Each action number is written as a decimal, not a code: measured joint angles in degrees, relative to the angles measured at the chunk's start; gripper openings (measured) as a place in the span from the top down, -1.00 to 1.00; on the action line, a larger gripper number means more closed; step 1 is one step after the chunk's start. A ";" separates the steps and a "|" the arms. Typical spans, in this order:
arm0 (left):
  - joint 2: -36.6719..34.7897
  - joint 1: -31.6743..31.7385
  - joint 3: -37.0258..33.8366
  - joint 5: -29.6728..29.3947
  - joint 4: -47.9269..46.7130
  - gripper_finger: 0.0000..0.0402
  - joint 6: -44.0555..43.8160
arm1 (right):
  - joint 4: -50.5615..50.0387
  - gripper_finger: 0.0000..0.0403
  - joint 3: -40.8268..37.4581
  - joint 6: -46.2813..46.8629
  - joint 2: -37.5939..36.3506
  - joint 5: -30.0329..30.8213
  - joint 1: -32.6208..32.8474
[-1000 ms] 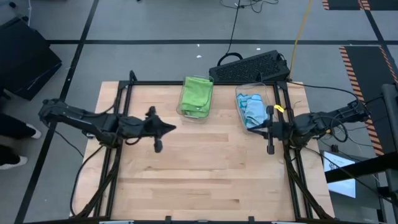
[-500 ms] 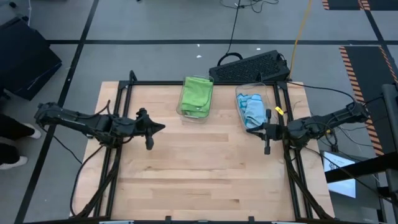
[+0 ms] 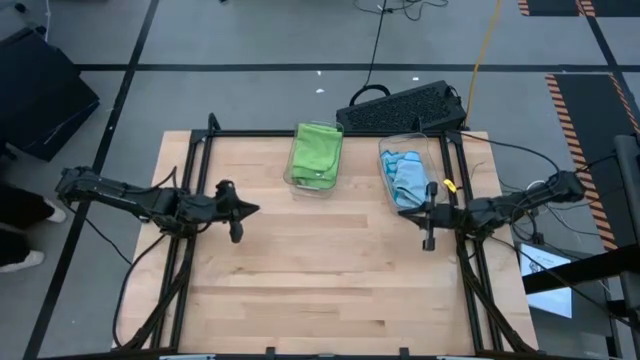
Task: Fold microfiber towels
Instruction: Return to Home Position
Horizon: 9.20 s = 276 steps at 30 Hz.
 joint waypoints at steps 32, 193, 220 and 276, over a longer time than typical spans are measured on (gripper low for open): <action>-0.03 0.12 0.00 -1.67 -5.02 0.97 -9.01 | -5.30 1.00 -8.15 -0.18 -17.85 -11.76 -0.02; -36.05 12.90 -23.10 21.29 19.12 0.97 27.00 | -6.05 1.00 -8.24 6.50 -17.63 -16.42 -8.63; -36.03 12.90 -23.10 21.33 19.11 0.97 27.00 | -9.57 1.00 -8.24 6.73 -13.98 -18.10 -12.26; -36.03 12.90 -23.06 21.20 19.08 0.97 27.00 | -10.01 1.00 -8.24 1.62 -17.74 -20.92 -12.72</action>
